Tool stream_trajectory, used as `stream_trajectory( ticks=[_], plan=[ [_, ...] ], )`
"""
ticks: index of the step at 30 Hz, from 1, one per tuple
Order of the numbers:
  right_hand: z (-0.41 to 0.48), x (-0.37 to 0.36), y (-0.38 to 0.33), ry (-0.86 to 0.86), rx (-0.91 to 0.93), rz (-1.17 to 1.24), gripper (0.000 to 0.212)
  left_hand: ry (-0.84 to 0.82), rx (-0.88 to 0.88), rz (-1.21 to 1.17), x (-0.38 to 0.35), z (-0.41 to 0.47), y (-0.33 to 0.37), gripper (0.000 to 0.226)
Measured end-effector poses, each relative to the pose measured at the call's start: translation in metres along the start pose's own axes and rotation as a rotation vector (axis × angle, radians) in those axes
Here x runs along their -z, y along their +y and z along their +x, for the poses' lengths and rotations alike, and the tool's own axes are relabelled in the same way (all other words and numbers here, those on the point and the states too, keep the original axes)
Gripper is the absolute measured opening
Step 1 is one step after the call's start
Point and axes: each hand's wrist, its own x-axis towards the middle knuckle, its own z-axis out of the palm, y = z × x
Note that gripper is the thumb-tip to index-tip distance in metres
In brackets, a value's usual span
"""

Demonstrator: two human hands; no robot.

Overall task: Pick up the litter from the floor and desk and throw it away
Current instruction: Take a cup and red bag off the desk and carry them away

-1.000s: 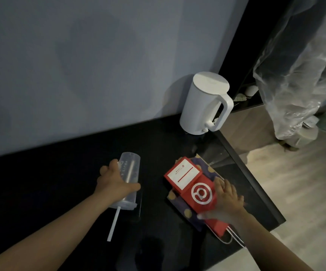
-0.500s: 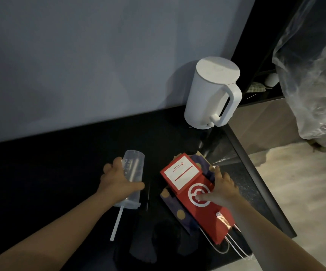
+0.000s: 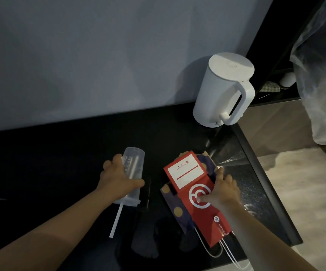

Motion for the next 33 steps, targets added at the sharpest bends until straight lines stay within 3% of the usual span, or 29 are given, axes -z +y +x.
stream_trajectory(
  ticks=[20, 33],
  plan=[
    [-0.02, -0.008, -0.005, 0.002, -0.111, 0.093, 0.14, 0.008, -0.011, 0.007, -0.006, -0.01, -0.006, 0.1],
    [-0.035, -0.002, -0.013, -0.029, -0.033, 0.403, 0.116, 0.013, -0.009, -0.019, -0.002, -0.016, -0.007, 0.101]
  ],
)
